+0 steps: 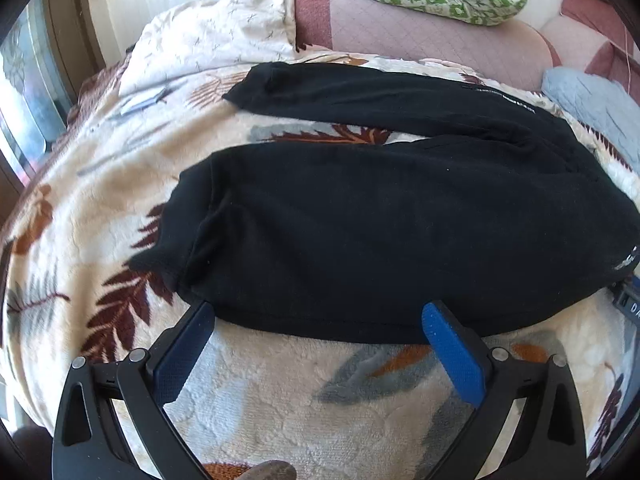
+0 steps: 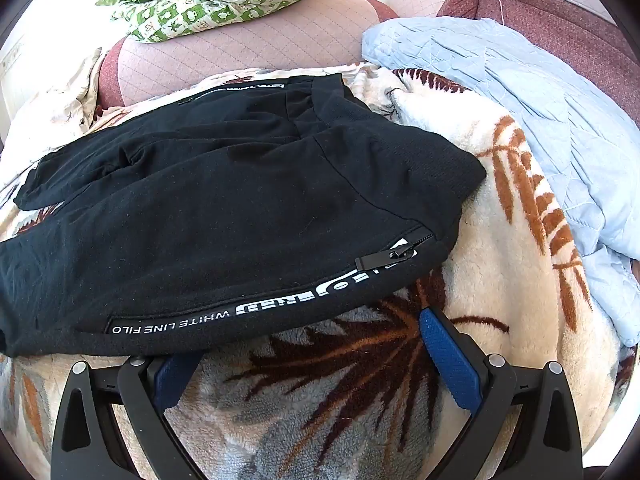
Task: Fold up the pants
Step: 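Move both grippers over the black sweatpants lying on the bed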
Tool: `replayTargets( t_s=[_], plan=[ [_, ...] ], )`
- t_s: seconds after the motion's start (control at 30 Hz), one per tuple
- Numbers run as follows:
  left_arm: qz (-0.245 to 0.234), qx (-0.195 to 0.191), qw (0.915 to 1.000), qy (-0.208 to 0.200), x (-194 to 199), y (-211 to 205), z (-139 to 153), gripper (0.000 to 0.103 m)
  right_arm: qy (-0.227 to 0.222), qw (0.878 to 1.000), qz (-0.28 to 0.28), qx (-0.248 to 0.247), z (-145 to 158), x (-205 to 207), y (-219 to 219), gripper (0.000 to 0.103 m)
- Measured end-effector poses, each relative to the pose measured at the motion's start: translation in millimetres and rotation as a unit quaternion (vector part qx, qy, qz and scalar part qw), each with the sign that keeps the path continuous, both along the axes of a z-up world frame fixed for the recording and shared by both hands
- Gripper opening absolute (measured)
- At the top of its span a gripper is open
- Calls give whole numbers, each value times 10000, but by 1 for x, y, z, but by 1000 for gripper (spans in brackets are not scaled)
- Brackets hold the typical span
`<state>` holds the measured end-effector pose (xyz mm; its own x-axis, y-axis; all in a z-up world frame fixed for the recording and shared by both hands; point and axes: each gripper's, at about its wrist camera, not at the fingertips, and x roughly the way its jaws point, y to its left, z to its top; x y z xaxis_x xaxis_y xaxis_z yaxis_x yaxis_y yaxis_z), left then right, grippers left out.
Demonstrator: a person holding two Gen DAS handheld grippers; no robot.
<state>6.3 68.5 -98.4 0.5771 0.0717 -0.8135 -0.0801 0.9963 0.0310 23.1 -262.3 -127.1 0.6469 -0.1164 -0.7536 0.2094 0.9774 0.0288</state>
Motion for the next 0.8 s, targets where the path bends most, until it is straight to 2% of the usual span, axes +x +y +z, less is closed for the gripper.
replayTargets(
  t_s=[0.2, 0.47, 0.57, 0.63, 0.73, 0.8],
  plan=[
    [57, -211, 9998, 19, 1, 4, -6, 103, 3, 10000, -1, -3, 0, 0, 1, 103],
    [152, -208, 9997, 20, 0, 3, -9, 103, 123, 9999, 19, 101, 2, -1, 3, 103],
    [121, -182, 9998, -8, 0, 3, -8, 103, 226, 9993, 231, 183, 5, -4, 2, 103],
    [98, -133, 9999, 12, 0, 1, -8, 103, 148, 9987, 318, 375, 6, -6, -1, 103],
    [148, -178, 9996, 150, 0, 2, -6, 103, -151, 9933, 185, 1128, 6, -14, -13, 103],
    [192, -168, 9995, 204, -2, 0, -3, 103, 5, 9936, 177, 1113, 6, -9, -11, 103]
  ],
)
